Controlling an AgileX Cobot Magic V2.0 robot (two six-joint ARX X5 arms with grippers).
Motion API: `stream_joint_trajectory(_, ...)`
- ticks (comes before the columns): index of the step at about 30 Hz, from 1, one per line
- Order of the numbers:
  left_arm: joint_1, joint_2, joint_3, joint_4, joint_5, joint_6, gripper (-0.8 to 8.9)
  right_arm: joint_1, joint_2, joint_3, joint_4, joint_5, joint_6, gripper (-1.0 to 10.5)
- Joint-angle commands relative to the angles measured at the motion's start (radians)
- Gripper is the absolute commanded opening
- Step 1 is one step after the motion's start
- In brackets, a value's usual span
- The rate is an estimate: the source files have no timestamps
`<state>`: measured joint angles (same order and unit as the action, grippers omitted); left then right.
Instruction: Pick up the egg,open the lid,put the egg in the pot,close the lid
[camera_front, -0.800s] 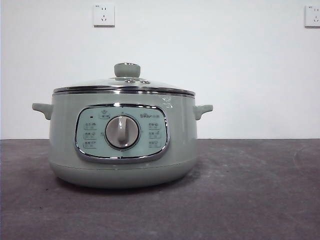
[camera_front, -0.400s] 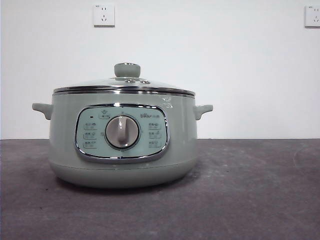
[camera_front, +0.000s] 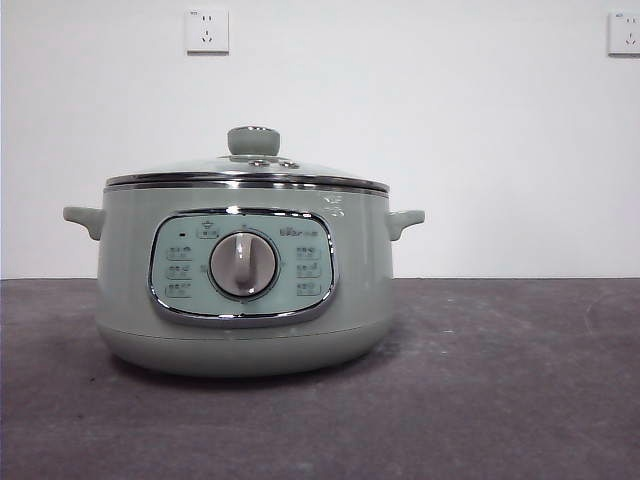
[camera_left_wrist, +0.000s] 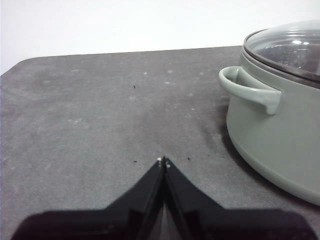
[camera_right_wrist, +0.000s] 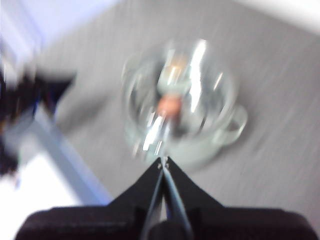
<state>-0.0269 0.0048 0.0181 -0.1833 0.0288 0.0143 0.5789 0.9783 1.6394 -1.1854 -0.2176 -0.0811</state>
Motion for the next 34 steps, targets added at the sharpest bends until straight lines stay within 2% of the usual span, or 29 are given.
stream_joint_trajectory(1,0.003,-0.003,-0.014,0.002,0.0,-0.008,-0.03,-0.108,-0.063,-0.063,0.126,-0.101,-0.025,0.0)
stream_joint_trajectory(4,0.003,-0.003,-0.014,0.002,0.0,-0.008,-0.04,-0.233,-0.133,-0.166,0.231,-0.19,-0.022,0.0)
stream_joint_trajectory(7,0.003,-0.003,-0.014,0.002,0.0,-0.008,-0.04,-0.344,-0.223,-0.325,0.379,-0.196,-0.026,0.0)
stream_joint_trajectory(11,0.003,-0.003,-0.014,0.002,0.0,-0.008,-0.03,-0.414,-0.357,-0.579,0.623,-0.196,-0.024,0.0)
stream_joint_trajectory(15,0.003,-0.003,-0.014,0.002,-0.001,-0.008,-0.04,-0.436,-0.495,-0.849,0.83,-0.195,-0.021,0.0)
stream_joint_trajectory(19,0.003,-0.003,-0.014,0.002,0.0,-0.008,-0.04,-0.446,-0.622,-1.091,0.967,-0.177,-0.021,0.0)
stream_joint_trajectory(22,0.003,-0.003,-0.014,0.002,-0.001,-0.008,-0.03,-0.448,-0.719,-1.24,1.013,-0.105,0.008,0.0)
stream_joint_trajectory(27,0.003,-0.003,-0.014,0.002,0.0,-0.008,-0.04,-0.449,-0.857,-1.424,1.062,-0.041,0.048,0.0)
stream_joint_trajectory(34,0.003,-0.003,-0.014,0.002,0.0,-0.008,-0.04,-0.449,-0.938,-1.574,1.089,-0.035,0.088,0.0)
